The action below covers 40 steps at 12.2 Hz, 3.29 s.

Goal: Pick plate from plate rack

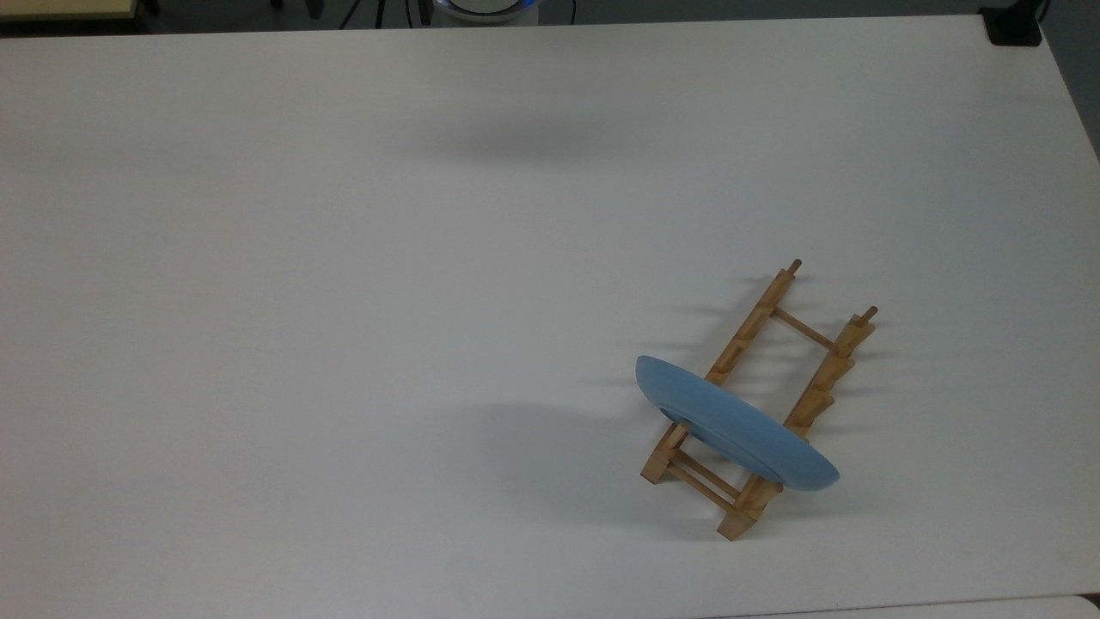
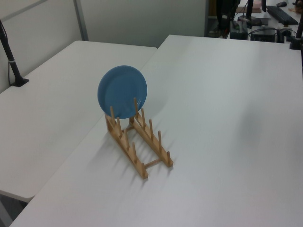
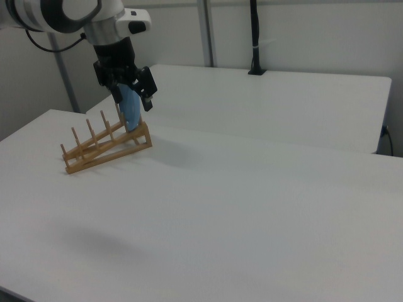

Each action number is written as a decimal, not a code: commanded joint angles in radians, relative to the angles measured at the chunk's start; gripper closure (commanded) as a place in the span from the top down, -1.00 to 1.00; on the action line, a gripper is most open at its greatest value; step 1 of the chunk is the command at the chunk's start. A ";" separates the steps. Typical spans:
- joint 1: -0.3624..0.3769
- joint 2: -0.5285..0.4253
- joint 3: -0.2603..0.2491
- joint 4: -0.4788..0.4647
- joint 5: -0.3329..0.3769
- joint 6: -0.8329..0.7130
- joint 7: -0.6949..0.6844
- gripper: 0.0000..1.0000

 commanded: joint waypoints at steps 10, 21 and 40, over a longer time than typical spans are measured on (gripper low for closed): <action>0.011 -0.012 -0.008 -0.022 0.021 0.024 -0.007 1.00; 0.014 0.017 -0.008 -0.008 0.006 0.121 -0.377 1.00; 0.321 0.410 0.003 0.070 -0.581 0.973 0.707 0.84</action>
